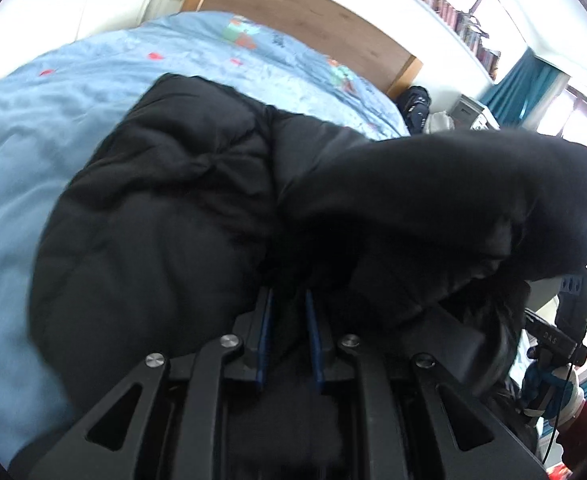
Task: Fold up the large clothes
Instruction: 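Lift the hem with both tools and fold it toward the collar, then open both tools to release the folded hem onto the jacket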
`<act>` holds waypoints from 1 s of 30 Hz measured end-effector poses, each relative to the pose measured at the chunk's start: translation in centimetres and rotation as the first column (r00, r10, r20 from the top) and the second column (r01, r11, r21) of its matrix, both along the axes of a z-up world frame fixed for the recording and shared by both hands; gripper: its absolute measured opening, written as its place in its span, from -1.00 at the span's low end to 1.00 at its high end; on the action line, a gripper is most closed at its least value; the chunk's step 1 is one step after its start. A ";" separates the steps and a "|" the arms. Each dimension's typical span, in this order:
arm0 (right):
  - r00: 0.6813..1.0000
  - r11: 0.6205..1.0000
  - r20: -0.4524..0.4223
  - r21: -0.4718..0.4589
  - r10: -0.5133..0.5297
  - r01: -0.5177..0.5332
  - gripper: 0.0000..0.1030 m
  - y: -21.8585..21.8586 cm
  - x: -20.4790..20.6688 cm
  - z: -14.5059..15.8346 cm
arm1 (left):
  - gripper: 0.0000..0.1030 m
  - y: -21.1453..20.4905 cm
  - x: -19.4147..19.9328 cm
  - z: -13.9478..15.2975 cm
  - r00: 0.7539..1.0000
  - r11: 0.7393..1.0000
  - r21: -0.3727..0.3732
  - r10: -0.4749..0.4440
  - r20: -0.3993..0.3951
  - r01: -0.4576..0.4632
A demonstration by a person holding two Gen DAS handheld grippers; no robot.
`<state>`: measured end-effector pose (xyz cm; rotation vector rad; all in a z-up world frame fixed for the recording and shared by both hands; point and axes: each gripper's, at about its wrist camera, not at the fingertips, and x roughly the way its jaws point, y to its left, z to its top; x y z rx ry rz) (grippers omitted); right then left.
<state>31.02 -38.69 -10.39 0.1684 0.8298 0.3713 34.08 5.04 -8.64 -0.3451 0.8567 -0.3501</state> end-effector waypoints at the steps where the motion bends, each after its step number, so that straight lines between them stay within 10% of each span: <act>1: 1.000 1.000 -0.014 -0.004 -0.003 0.003 -0.27 -0.3 -0.5 0.3 | -0.69 0.3 -0.4 0.3 1.000 1.000 -0.003 0.007 -0.012 -0.007; 9: 0.991 0.997 -0.115 -0.025 -0.072 0.070 -0.13 -3.0 -3.6 4.8 | -0.45 4.4 -4.2 5.9 0.986 0.992 -0.001 0.121 -0.112 -0.122; 21: 1.000 1.000 -0.001 0.018 -0.013 0.013 0.06 -0.2 2.8 12.9 | 0.14 -1.8 2.9 18.5 0.999 0.999 -0.012 0.036 0.035 -0.036; 30: 0.995 0.996 -0.056 0.038 0.084 -0.082 0.07 4.1 4.3 10.5 | 0.15 -11.0 4.6 16.7 0.992 0.991 0.047 -0.125 0.009 0.124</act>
